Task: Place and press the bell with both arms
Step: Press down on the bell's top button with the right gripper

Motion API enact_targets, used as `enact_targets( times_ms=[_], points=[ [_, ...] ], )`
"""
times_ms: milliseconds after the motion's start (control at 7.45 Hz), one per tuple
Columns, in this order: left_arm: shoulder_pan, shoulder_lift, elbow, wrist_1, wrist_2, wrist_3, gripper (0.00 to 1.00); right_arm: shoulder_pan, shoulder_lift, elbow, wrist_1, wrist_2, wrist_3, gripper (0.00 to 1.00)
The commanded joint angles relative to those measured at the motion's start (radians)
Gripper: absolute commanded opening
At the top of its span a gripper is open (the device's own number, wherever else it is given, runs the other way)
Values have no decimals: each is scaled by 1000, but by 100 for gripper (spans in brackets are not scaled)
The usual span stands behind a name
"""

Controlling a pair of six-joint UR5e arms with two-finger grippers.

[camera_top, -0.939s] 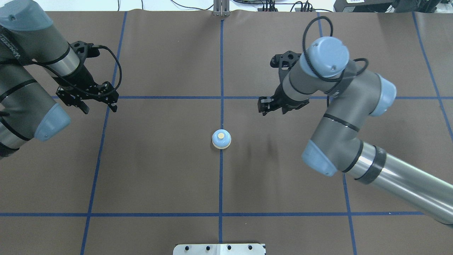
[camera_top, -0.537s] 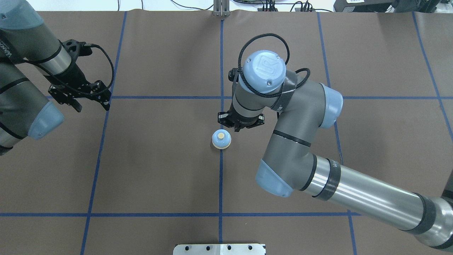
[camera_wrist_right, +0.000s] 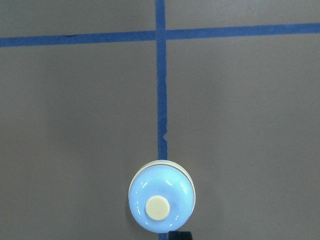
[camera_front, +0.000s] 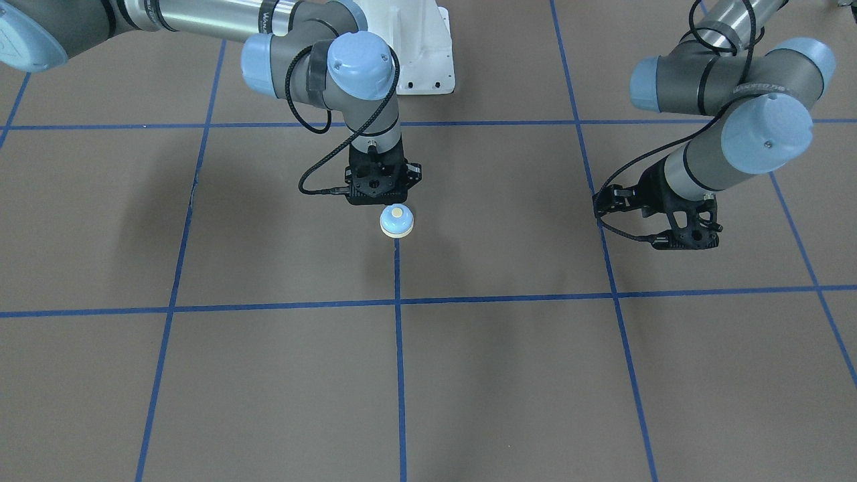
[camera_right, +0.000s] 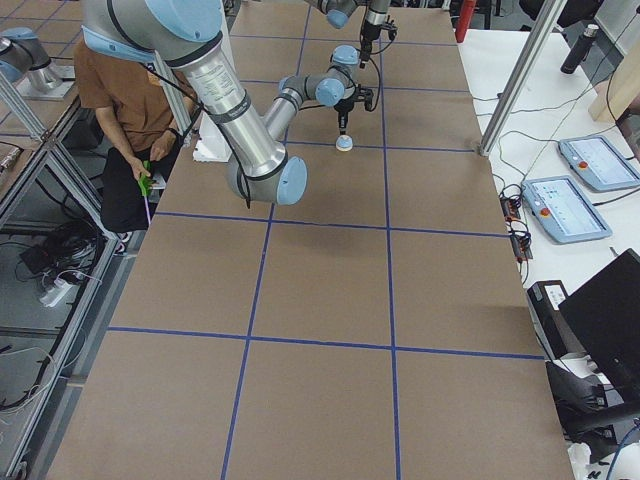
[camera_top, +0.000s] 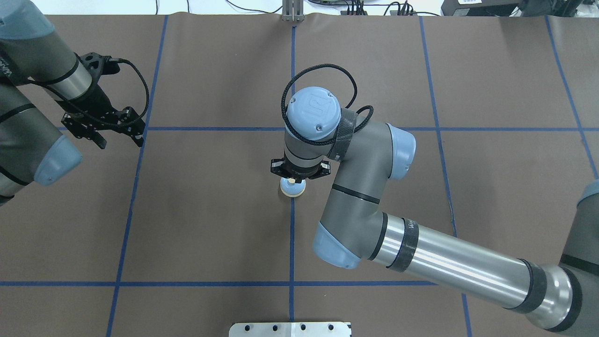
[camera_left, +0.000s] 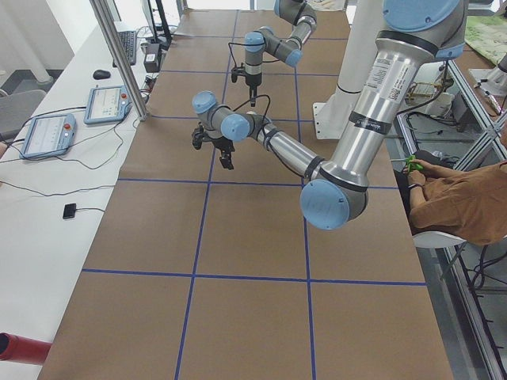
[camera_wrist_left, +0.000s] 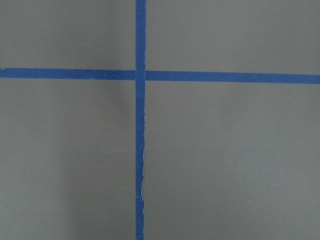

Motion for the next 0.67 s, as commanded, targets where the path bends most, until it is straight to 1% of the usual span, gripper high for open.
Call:
enact_targets(
  times_ms=[0,537],
  points=[
    [1,7,-6,1,1,0,92,-11,0,-39,54,-1,3,0],
    [1,17,-4,-4,6,0,92,-20,3,-64,73,-32,0,0]
  ],
)
